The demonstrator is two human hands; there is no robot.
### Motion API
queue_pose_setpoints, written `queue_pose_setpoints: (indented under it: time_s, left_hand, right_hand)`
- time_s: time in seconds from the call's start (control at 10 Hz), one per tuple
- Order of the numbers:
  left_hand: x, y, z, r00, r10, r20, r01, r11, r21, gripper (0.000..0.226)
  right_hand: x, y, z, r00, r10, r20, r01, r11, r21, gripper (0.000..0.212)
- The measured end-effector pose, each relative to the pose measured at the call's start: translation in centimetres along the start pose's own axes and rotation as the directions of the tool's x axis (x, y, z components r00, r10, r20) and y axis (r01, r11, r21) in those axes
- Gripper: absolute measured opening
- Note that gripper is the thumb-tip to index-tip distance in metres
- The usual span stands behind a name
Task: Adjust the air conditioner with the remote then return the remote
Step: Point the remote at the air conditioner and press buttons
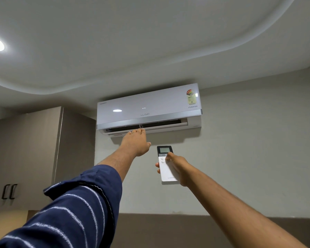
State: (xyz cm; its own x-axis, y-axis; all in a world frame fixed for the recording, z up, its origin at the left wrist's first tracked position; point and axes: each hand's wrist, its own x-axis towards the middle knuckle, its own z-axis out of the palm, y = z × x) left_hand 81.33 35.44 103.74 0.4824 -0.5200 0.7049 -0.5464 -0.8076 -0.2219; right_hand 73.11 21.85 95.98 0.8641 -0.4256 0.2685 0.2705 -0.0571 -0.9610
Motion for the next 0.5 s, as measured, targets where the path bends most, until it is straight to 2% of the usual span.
queue_pose_setpoints:
  time_s: [0.5]
  left_hand:
    - [-0.45,0.09,-0.13,1.0,0.01,0.001,-0.01,1.0,0.0,0.07]
  right_hand:
    - [-0.46,0.29,-0.62,1.0,-0.001,0.004,0.001,1.0,0.024,0.023]
